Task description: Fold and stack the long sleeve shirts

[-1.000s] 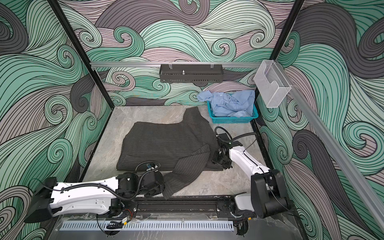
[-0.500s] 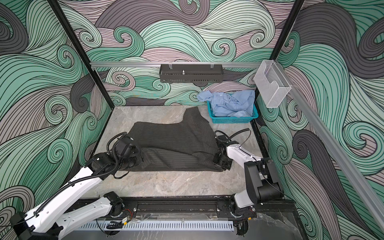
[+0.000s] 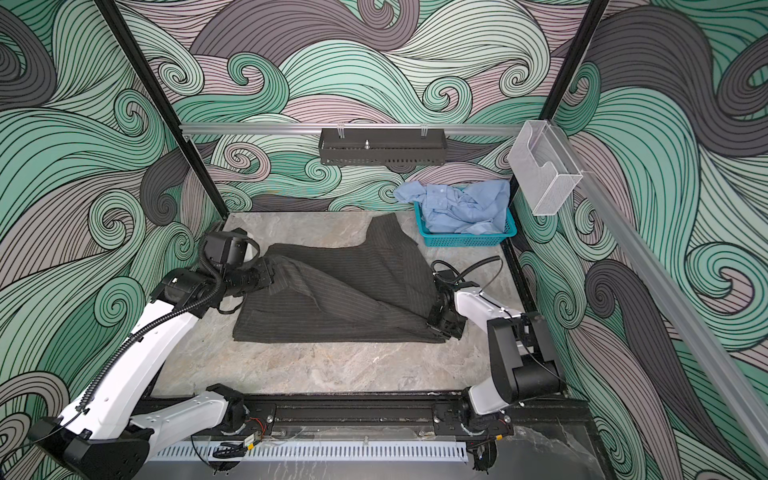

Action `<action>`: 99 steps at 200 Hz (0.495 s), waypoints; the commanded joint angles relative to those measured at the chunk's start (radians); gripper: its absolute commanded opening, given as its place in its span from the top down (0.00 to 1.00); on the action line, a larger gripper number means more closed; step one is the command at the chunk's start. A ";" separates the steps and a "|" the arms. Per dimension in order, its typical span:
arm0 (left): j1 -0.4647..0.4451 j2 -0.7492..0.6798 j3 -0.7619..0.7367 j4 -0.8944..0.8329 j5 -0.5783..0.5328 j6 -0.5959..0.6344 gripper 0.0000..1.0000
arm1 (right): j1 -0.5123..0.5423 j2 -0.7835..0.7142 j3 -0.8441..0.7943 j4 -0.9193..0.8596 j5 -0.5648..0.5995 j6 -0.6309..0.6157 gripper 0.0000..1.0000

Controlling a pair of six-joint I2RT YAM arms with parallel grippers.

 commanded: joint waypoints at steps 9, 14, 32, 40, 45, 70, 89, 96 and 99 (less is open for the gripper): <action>0.017 0.056 0.040 0.007 0.053 0.052 1.00 | -0.014 0.034 -0.025 0.029 0.009 -0.001 0.92; 0.020 0.063 0.039 0.011 0.055 0.053 1.00 | -0.016 0.033 -0.026 0.030 0.010 0.001 0.93; 0.044 0.081 0.053 0.017 0.071 0.052 1.00 | -0.022 0.030 -0.031 0.032 0.008 0.003 0.96; 0.054 0.083 0.069 0.019 0.076 0.052 1.00 | -0.024 0.031 -0.031 0.032 0.009 0.004 0.98; 0.060 0.085 0.080 0.021 0.079 0.053 1.00 | -0.024 0.031 -0.031 0.030 0.007 0.004 0.98; 0.100 0.094 0.158 -0.025 0.059 0.055 1.00 | -0.036 0.031 -0.033 0.028 0.003 0.005 1.00; 0.145 0.083 0.176 -0.086 0.028 0.055 1.00 | -0.040 0.032 -0.033 0.026 -0.002 0.005 1.00; 0.166 0.077 0.166 -0.102 0.028 0.052 1.00 | -0.042 0.033 -0.034 0.026 0.000 0.007 1.00; 0.174 0.075 0.162 -0.106 0.031 0.052 1.00 | -0.042 0.032 -0.035 0.026 0.001 0.006 1.00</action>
